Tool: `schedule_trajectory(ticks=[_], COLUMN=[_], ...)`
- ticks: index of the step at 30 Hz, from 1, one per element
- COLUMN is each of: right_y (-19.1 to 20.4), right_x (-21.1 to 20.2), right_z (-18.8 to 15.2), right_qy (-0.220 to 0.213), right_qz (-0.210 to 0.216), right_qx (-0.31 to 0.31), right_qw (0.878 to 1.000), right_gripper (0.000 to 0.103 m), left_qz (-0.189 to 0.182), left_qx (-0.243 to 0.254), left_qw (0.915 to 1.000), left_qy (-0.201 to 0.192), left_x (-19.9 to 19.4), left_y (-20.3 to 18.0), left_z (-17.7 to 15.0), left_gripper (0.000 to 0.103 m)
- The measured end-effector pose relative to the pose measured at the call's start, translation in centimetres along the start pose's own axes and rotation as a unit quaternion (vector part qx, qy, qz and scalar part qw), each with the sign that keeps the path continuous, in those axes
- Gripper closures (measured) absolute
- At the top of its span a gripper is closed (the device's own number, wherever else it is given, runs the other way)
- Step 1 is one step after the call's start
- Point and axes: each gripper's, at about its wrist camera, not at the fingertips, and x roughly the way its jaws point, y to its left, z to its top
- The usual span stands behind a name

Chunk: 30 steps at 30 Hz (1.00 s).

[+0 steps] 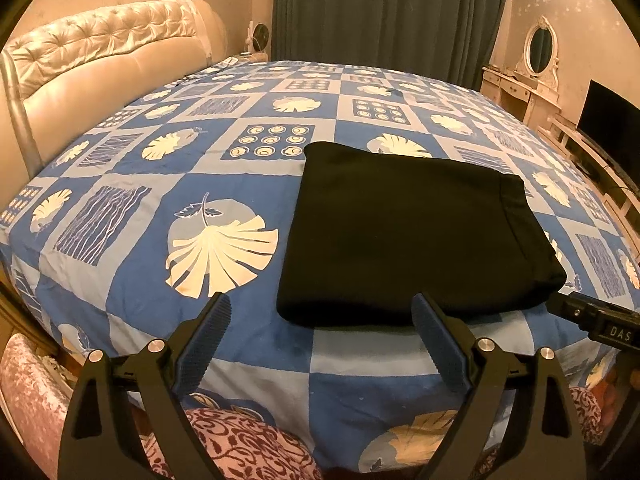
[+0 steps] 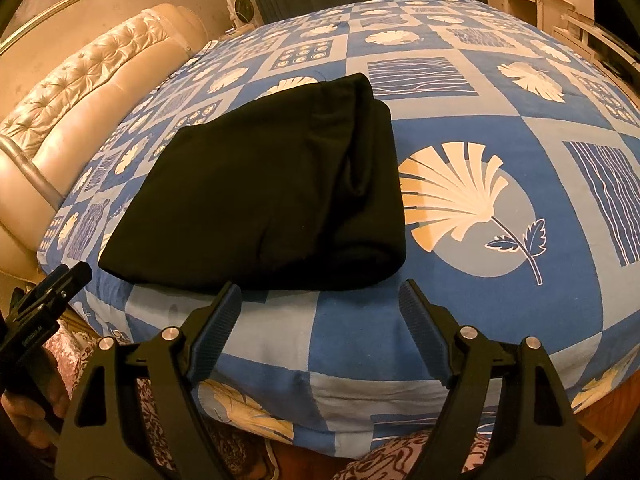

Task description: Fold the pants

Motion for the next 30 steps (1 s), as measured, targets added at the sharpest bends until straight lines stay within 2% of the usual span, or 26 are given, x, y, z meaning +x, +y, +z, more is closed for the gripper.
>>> schedule_trajectory(ticks=[30], right_y=[0.63], right_x=[0.2], right_z=[-0.58], right_qy=[0.004], right_qz=[0.001], right_qx=[-0.002], right_qw=[1.0], right_gripper=[0.022], left_qz=[0.033], left_qx=[0.0], left_qw=[0.9994], left_qy=[-0.01], left_x=[-0.23], left_y=[0.27], left_z=[0.24], left_gripper=[0.012])
